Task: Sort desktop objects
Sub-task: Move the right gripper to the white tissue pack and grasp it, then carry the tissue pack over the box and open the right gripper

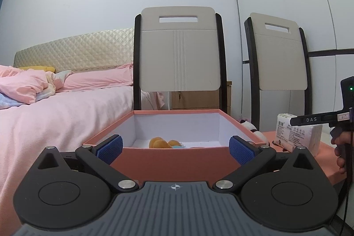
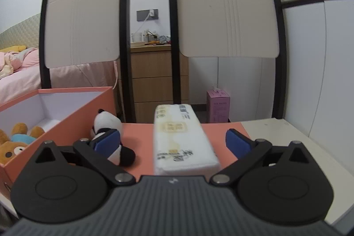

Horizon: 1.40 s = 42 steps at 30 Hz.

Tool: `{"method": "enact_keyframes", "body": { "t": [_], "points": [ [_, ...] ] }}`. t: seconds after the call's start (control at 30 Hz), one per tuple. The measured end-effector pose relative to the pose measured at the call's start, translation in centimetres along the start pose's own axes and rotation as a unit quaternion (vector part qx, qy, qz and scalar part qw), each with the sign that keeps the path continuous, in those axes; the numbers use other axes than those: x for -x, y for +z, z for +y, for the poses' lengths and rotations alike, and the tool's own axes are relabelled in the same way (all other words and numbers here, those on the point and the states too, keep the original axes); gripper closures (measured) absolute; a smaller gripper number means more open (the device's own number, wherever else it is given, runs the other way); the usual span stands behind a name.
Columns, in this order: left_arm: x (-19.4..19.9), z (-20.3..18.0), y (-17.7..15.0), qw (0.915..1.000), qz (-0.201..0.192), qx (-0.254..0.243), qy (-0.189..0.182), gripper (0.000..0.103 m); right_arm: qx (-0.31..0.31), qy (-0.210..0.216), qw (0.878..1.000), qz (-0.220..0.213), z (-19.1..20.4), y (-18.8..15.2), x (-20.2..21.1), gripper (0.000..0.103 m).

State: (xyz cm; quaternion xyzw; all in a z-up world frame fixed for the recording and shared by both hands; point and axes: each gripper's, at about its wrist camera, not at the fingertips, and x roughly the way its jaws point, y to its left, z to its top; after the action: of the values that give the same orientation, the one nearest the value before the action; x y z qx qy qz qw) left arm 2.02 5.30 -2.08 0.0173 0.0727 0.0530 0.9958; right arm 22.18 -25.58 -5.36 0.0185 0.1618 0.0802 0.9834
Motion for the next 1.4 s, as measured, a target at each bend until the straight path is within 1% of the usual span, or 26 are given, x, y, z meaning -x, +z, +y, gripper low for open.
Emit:
{"method": "enact_keyframes", "body": {
  "t": [0.03,0.1,0.13,0.23,0.27,0.3,0.33,0.5,0.63,0.73,0.9,1.03,1.13,1.2,1.3,1.4],
  "points": [
    [0.0,0.0,0.0,1.0000,0.000,0.000,-0.001,0.000,0.002,0.000,1.000,0.004,0.0,-0.1,-0.2,0.002],
    [0.1,-0.1,-0.1,1.0000,0.001,0.000,-0.001,0.000,0.012,-0.003,1.000,0.012,0.2,-0.3,-0.5,0.013],
    [0.1,-0.1,-0.2,1.0000,0.002,0.000,-0.001,0.000,0.014,-0.003,1.000,0.015,0.2,-0.5,-0.5,0.015],
    [0.1,-0.3,-0.3,1.0000,0.002,-0.001,0.000,0.000,0.019,-0.009,1.000,0.018,0.3,-1.1,-0.6,0.029],
    [0.0,-0.4,-0.3,1.0000,0.002,-0.003,0.000,0.000,0.022,-0.011,1.000,0.015,0.3,-1.3,-0.4,0.041],
    [0.0,-0.5,-0.3,1.0000,0.004,-0.006,0.001,0.000,0.025,-0.013,1.000,0.011,0.2,-1.4,-0.3,0.044],
    [-0.1,-0.6,-0.4,0.9999,0.005,-0.009,0.002,0.000,0.023,-0.008,1.000,0.008,0.1,-1.5,-0.1,0.046],
    [-0.2,-0.9,-0.4,0.9999,0.005,-0.013,0.005,0.000,-0.009,0.002,1.000,0.007,-0.9,-1.5,1.2,0.049],
    [-0.2,-1.2,-0.1,0.9999,-0.001,-0.016,0.005,0.000,-0.038,0.015,0.999,-0.003,-1.1,-0.7,2.9,0.050],
    [-0.3,-1.0,0.2,0.9999,-0.006,-0.012,0.007,0.000,-0.041,0.017,0.999,-0.026,-0.5,0.4,4.9,0.050],
    [-0.1,-0.1,0.6,0.9999,-0.006,0.013,0.009,0.000,-0.029,0.013,0.997,-0.071,1.1,2.8,7.9,0.050],
    [0.4,0.0,0.6,0.9997,-0.012,0.017,0.009,0.000,-0.023,0.036,0.995,-0.092,3.3,5.9,8.5,0.050],
    [0.6,0.0,0.5,0.9998,-0.012,0.015,0.009,0.000,-0.014,0.067,0.992,-0.110,5.7,7.8,7.9,0.050],
    [0.8,0.1,0.5,0.9998,-0.012,0.016,0.010,0.000,-0.012,0.091,0.990,-0.111,7.4,8.7,6.6,0.050],
    [0.8,0.1,0.5,0.9998,-0.014,0.014,0.009,0.000,-0.008,0.123,0.987,-0.106,10.0,9.3,3.8,0.050],
    [0.5,0.3,0.5,0.9998,-0.012,0.014,0.011,0.000,0.020,0.147,0.985,-0.085,12.5,9.4,0.5,0.050]
  ]
}}
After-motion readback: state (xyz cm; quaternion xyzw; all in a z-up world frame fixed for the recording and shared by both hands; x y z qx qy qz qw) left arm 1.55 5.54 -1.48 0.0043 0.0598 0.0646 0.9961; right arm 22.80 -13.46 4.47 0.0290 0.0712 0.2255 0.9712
